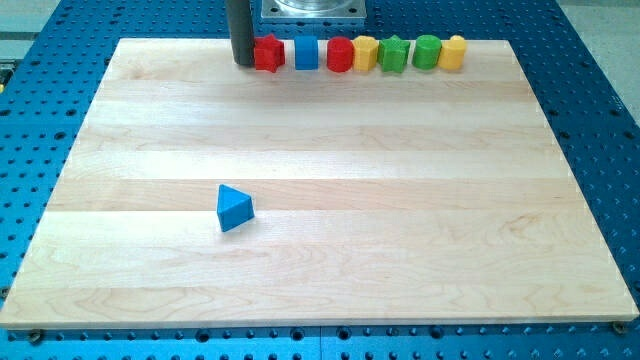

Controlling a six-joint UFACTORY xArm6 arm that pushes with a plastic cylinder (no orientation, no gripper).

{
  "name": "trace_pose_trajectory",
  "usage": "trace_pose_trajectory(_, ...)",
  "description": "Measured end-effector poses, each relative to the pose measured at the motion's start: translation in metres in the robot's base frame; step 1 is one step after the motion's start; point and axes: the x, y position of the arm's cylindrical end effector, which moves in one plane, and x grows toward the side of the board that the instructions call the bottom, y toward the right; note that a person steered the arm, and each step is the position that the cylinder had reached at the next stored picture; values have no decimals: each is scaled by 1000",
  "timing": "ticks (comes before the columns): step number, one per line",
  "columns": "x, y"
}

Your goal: Place the triangle left to the red star

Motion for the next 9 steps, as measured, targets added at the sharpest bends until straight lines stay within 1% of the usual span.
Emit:
trace_pose_trajectory(1,63,-48)
trace_pose_trajectory(2,165,-40)
trace_pose_trajectory(3,244,2)
trace_pose_trajectory(4,300,32)
trace_pose_trajectory(5,306,67)
trace_pose_trajectory(6,321,104)
trace_pose_trajectory(7,361,67)
trace_pose_trajectory(8,340,15)
trace_pose_trajectory(9,290,-20)
